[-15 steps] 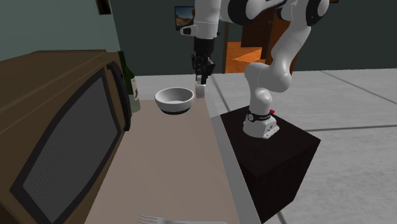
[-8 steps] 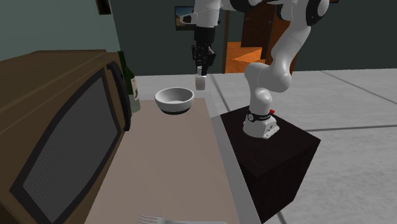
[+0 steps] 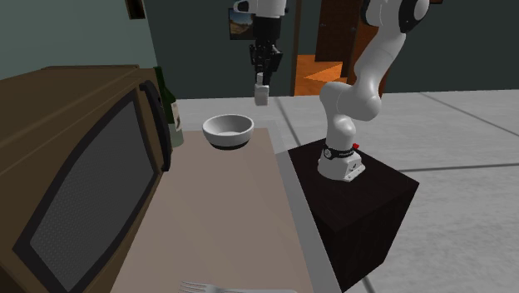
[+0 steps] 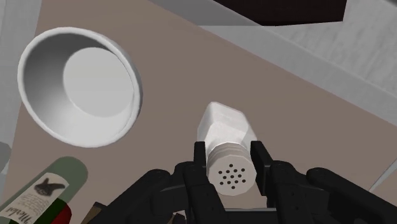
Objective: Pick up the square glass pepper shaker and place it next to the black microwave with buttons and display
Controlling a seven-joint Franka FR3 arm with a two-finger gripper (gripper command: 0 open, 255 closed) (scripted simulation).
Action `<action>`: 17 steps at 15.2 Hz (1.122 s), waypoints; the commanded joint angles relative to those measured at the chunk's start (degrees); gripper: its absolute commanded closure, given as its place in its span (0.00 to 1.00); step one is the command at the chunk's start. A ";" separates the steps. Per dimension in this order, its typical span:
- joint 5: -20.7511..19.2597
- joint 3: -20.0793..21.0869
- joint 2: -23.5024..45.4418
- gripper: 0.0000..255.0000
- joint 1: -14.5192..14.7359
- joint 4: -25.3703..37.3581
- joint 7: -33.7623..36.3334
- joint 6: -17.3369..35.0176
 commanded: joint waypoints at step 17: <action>0.21 0.27 4.96 1.00 0.03 18.10 -0.56 -13.14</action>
